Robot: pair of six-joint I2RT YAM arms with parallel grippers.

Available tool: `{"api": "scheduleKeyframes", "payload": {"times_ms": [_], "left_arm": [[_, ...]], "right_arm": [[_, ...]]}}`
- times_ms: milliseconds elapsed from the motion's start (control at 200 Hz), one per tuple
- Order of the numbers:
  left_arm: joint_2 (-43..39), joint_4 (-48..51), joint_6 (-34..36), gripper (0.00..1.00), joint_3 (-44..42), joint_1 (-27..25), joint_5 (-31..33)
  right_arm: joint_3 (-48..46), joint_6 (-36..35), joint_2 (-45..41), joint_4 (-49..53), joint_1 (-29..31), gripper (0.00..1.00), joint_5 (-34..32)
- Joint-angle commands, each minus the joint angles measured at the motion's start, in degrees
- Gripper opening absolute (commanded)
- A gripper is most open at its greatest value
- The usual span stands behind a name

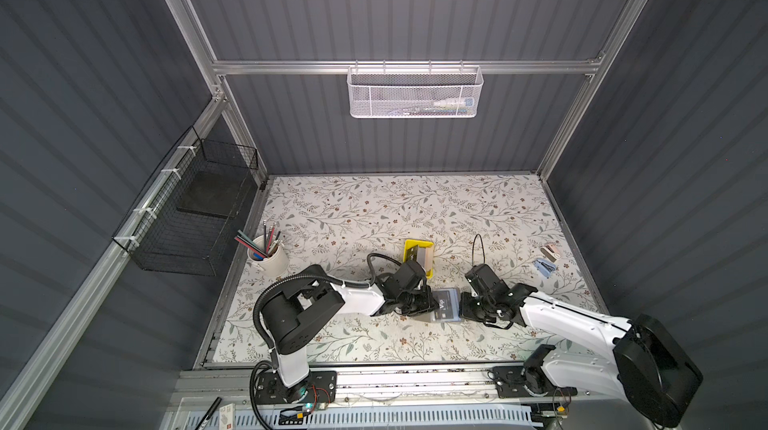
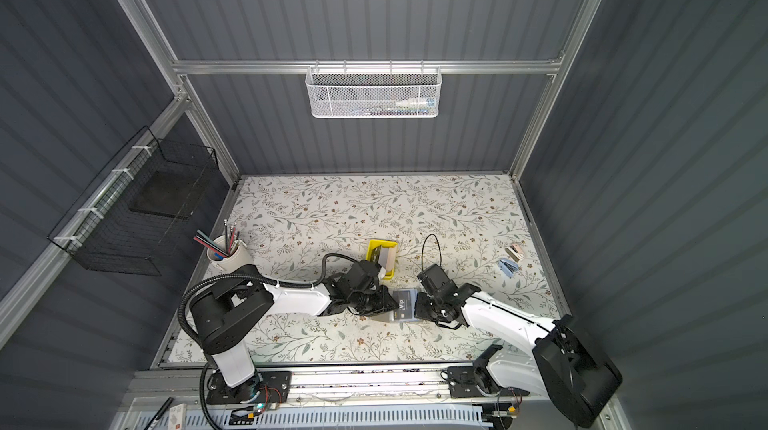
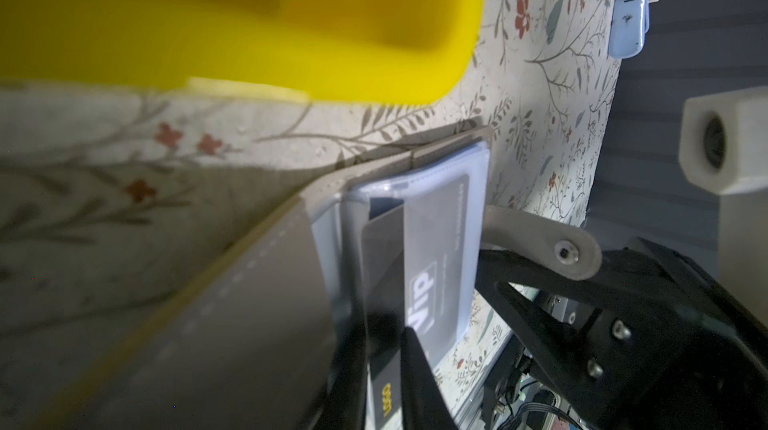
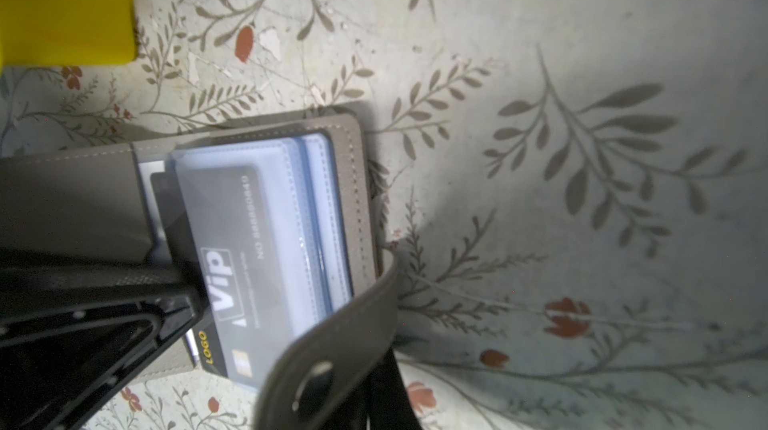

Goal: Put the credit cards into the card holder

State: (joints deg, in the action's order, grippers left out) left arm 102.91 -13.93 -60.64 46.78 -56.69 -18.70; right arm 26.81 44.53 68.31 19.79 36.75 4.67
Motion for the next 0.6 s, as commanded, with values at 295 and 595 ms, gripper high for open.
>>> {"api": "scheduleKeyframes", "payload": {"times_ms": [295,595], "left_arm": [[1.8,-0.6,0.8,0.17,3.2,-1.8,-1.8],[1.1,8.2,3.5,0.13,5.8,-3.0,4.1]], "right_arm": [[-0.9,-0.5,1.0,1.2,0.0,0.05,-0.9],[-1.1,-0.5,1.2,1.0,-0.1,0.05,-0.8]]}}
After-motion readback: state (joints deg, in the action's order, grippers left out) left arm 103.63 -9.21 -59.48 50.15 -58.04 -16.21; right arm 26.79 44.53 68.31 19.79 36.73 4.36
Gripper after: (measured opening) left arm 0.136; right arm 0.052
